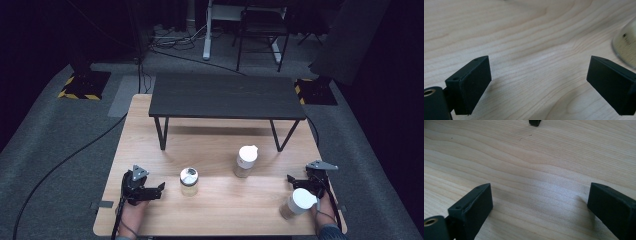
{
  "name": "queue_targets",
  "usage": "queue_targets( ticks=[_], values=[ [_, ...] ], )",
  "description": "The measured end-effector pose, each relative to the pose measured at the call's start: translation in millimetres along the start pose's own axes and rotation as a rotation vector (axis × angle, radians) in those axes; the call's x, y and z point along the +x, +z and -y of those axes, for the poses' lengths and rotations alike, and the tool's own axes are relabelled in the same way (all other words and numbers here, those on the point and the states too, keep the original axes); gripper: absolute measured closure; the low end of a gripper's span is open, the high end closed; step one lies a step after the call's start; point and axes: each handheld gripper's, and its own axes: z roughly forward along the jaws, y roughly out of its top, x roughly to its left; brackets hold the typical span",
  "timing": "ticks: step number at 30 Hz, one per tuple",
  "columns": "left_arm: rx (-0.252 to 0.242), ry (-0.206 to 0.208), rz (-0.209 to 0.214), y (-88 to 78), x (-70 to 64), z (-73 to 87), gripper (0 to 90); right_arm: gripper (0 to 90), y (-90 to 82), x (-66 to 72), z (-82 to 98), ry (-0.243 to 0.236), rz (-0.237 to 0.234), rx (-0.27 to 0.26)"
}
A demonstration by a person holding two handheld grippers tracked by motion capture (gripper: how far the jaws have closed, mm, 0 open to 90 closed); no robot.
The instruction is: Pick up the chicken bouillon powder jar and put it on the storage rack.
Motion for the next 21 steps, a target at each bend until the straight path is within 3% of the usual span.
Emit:
queue_targets(
  ticks=[5, 6, 10, 21],
  values=[
    [-0.067, 0.039, -0.005, -10.5, -5.9, 6.4, 6.0, 5.8, 0.0, 0.0, 0.0, 0.000, 0.000, 0.000],
    [-0.093, 0.065, -0.017, -15.2, -9.6, 9.0, 6.3, 5.8, 0.0, 0.0, 0.0, 0.000, 0.000, 0.000],
    [-0.149, 0.063, -0.019, -21.7, -11.3, 16.1, 6.4, 5.8, 0.0, 0.0, 0.0, 0.000, 0.000, 0.000],
    [-0.246, 0.069, -0.005, -29.3, -10.8, 28.3, 6.1, 5.8, 0.0, 0.0, 0.0, 0.000, 0.000, 0.000]
  ],
)
